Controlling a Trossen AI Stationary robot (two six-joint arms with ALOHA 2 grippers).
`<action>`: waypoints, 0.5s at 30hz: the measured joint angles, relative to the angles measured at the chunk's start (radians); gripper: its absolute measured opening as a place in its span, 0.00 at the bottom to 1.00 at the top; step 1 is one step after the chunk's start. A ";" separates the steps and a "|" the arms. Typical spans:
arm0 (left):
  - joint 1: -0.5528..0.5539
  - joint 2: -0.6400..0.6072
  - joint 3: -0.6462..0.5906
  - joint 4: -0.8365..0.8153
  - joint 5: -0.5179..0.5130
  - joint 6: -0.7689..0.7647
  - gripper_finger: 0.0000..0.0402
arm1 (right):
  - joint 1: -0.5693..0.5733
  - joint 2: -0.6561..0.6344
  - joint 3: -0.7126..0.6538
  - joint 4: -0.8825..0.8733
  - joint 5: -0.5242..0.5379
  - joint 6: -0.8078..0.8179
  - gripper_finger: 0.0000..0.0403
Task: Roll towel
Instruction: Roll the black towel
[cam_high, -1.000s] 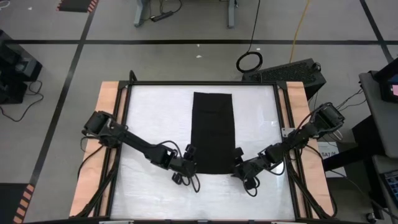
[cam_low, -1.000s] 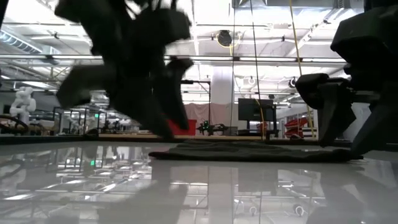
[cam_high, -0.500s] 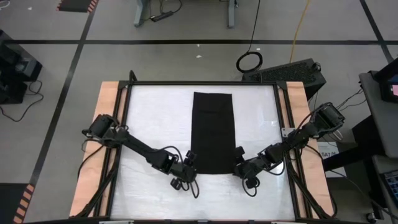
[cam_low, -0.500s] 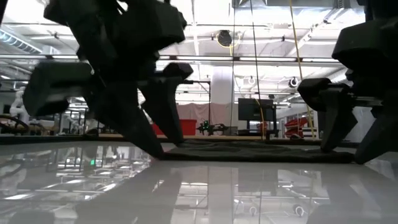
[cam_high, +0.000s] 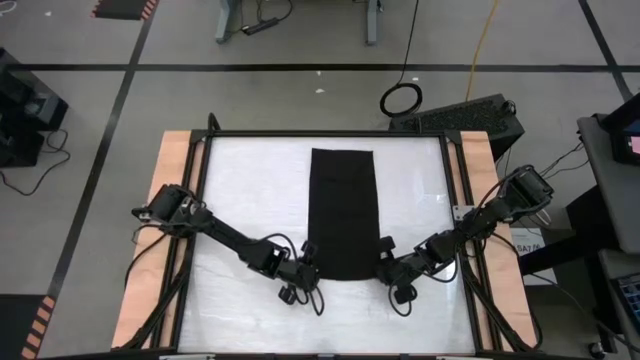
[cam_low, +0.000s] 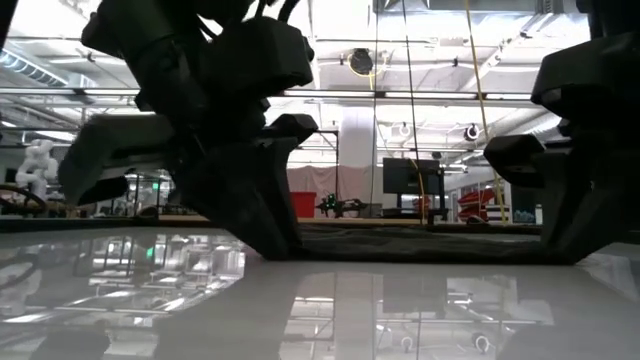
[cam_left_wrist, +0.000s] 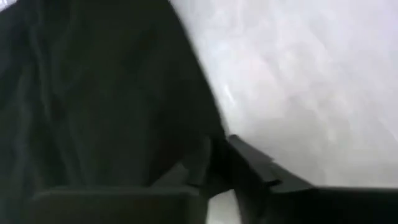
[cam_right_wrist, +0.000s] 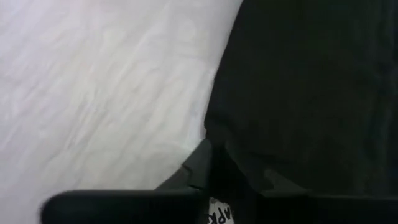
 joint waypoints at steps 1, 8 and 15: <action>0.003 0.001 0.000 -0.001 0.000 0.002 0.07 | 0.000 0.000 0.000 0.000 0.002 0.002 0.02; 0.006 0.001 -0.001 -0.006 0.002 -0.033 0.01 | 0.003 0.001 -0.001 0.014 0.001 0.097 0.01; 0.010 -0.036 0.002 -0.022 0.112 -0.206 0.01 | 0.012 0.003 -0.003 0.092 -0.083 0.239 0.00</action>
